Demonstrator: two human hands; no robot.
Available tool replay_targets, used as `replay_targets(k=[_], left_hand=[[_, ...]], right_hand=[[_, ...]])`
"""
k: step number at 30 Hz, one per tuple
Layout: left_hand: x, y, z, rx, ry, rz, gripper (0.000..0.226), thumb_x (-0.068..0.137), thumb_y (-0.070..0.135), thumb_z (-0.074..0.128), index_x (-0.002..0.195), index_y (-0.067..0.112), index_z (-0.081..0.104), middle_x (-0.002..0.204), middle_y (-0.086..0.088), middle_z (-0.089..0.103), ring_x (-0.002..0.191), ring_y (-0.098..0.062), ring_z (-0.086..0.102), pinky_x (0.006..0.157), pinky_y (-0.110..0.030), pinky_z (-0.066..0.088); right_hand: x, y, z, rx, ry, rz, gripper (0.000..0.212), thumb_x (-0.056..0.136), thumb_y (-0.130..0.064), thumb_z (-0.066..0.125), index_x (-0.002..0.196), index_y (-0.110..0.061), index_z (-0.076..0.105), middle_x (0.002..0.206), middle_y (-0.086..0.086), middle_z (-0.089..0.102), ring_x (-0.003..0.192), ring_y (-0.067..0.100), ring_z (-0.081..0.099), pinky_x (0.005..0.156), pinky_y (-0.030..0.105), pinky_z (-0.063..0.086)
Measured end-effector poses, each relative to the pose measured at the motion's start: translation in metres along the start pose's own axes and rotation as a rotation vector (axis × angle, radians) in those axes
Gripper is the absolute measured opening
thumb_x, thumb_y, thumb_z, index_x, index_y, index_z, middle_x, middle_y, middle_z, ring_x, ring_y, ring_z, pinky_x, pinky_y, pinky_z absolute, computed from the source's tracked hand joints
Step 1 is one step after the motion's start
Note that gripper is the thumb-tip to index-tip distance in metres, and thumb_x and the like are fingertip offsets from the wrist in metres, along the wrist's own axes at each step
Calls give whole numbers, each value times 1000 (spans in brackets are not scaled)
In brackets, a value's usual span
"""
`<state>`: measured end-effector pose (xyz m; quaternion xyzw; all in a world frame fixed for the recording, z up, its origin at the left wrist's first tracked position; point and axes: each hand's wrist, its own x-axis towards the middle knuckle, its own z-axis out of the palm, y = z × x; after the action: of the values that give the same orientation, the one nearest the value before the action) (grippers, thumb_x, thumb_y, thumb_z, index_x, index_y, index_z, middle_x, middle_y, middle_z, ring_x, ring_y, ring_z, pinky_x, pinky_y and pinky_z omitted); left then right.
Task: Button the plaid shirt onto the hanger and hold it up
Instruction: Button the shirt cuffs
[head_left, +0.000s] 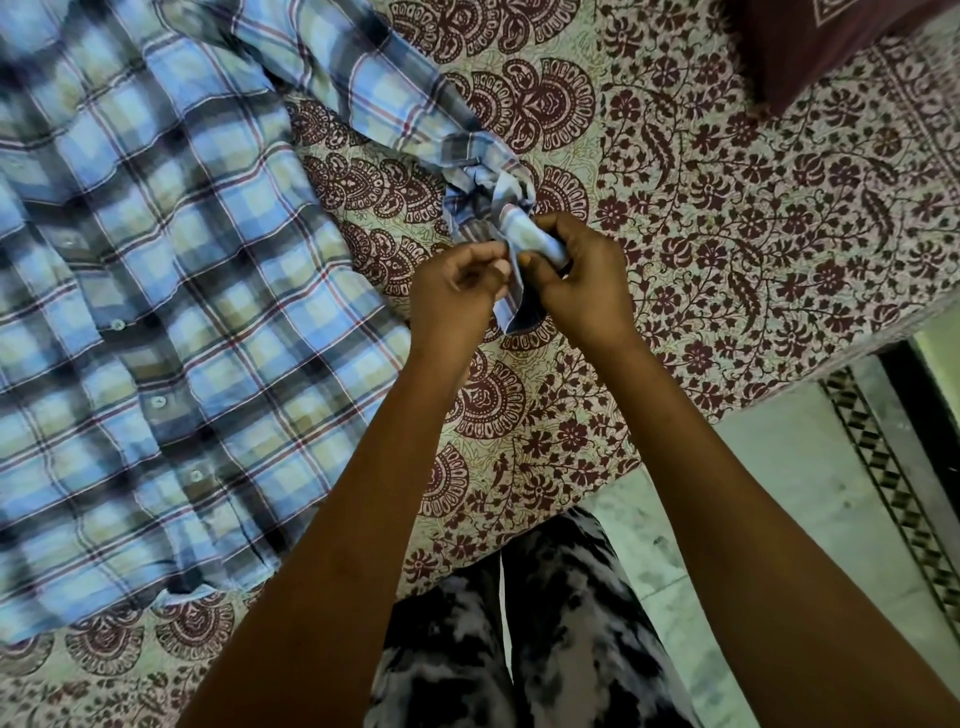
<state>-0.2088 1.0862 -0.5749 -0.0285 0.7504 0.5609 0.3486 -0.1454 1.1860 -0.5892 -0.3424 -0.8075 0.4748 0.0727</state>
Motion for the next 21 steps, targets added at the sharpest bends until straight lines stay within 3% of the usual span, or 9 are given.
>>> replay_targets(k=[3, 7, 10, 12, 14, 17, 21], left_hand=[[0, 1, -1, 50, 4, 24, 20, 85, -1, 59, 104, 1, 66, 91, -8, 67, 78, -12, 66, 78, -24, 57], [3, 2, 0, 101, -29, 51, 11, 81, 1, 65, 92, 2, 68, 75, -3, 67, 68, -14, 65, 71, -26, 58], [11, 4, -4, 188, -41, 124, 6, 77, 6, 71, 83, 7, 68, 71, 1, 66, 69, -17, 65, 72, -30, 58], [13, 5, -4, 306, -70, 210, 6, 76, 10, 72, 80, 8, 68, 69, 5, 65, 63, -8, 61, 67, -19, 54], [12, 5, -2, 483, -78, 328, 7, 78, 13, 70, 79, 7, 68, 72, 0, 68, 60, -5, 59, 62, -13, 50], [8, -4, 1, 554, 37, 467, 13, 80, 17, 67, 78, 4, 66, 74, -8, 70, 63, -19, 64, 62, -33, 55], [1, -11, 3, 480, 166, 455, 10, 81, 13, 65, 80, 4, 66, 74, -9, 70, 63, -17, 64, 61, -32, 53]], right_hand=[[-3, -1, -1, -25, -1, -19, 20, 83, -5, 60, 103, -3, 63, 89, 12, 69, 71, 16, 58, 54, 11, 39], [-4, -2, 1, 40, 96, 56, 16, 81, -6, 63, 98, -4, 63, 87, 9, 70, 68, 16, 59, 58, 24, 48], [-2, -4, 4, 159, 112, 137, 19, 79, -3, 64, 99, -4, 63, 88, 4, 67, 68, 10, 60, 62, 27, 52], [-1, -6, 4, 260, 104, 191, 27, 81, 1, 61, 107, -4, 61, 98, 6, 67, 76, 8, 62, 70, 29, 55], [0, -8, 2, 352, 87, 242, 34, 84, 2, 57, 117, -7, 56, 110, 9, 65, 89, 20, 66, 77, 37, 57], [3, -13, 0, 377, 55, 279, 42, 84, -2, 59, 124, -11, 52, 99, 21, 66, 86, 35, 67, 74, 46, 58], [8, -18, 0, 368, -17, 284, 48, 77, -5, 69, 122, -5, 55, 108, 18, 67, 86, 29, 66, 79, 42, 57]])
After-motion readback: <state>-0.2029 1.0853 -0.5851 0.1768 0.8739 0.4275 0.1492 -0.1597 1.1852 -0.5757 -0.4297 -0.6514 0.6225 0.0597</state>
